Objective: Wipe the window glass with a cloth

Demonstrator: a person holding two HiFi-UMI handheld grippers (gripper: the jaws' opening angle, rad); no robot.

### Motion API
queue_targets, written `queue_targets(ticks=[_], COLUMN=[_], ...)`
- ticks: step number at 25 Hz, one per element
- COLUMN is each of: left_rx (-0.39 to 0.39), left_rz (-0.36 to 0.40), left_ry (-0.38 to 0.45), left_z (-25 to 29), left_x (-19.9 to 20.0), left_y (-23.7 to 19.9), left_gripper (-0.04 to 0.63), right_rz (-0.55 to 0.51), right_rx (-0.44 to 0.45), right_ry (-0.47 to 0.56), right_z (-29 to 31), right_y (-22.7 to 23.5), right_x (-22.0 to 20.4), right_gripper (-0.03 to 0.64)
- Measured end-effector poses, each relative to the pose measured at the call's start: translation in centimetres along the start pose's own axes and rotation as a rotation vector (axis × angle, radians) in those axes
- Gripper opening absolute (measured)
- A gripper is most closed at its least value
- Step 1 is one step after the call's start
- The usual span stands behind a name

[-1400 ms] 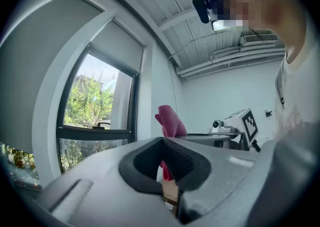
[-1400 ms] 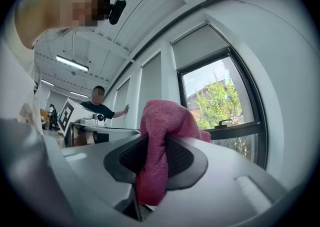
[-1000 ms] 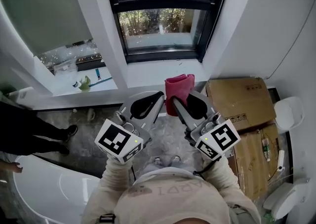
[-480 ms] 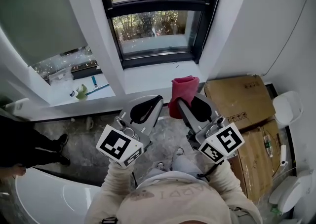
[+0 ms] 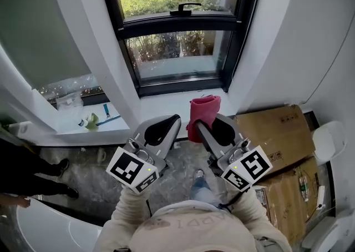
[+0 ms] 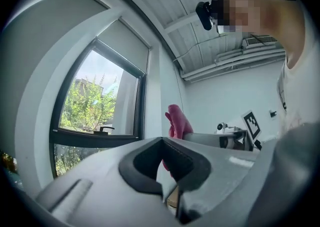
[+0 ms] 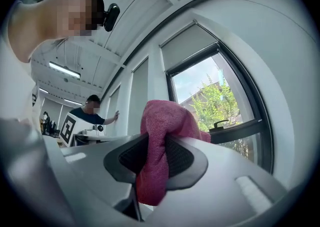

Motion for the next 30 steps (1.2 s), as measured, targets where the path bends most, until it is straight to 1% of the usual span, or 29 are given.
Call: queue_targets(ticks=[8,11,13,17,21,25,30], left_rx=[0.024,0.034,0.045,0.081,0.105,0.105,0.084], left_rz=[0.017,0.017,0.031,0.05,0.02,0.008,-0.013], left_ry=[0.018,0.025,0.026,0.025,0.024,0.041,0.041], left_z=[10.6,13.8,15.4,16.8,18.1,19.0,19.6], left_x=[1.8,2.1,2.0,1.6,1.6,1.8,2.4], left_y=[-4.6,-5.9,-6.6,-8.0,-11.3,-14.9,-20.3], left_gripper=[0.0,0.0,0.0,0.0,0.0,0.0,0.0], right_rz=[0.006,0.005,0.002,0.006,0.035,0.037,0.024], right_rx=[0.063,0.078,0.086,0.108,0.137,0.136,0.127], right_ry=[0.024,0.035,0.046,0.062,0.072,0.058,0.051], right_z=[4.6,5.7,6.3,7.6,10.3,13.5,18.7], right_y=[10.6,14.0,15.7,17.8,19.5,20.8,21.6], right_x=[0.4,0.3,0.2,-0.4,-1.3,-2.1,-3.0], right_gripper=[0.114,0.114,0.114,0.114,0.114,0.114,0.114])
Point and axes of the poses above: the fingertips, and each gripper's own axes: z forward along the fingers, y to its right, x out of its top, the point moved 3 cm from there along -z, backward along the fingers, and after that the axes turned 10 degrees about -z, right-handed, at the moved point
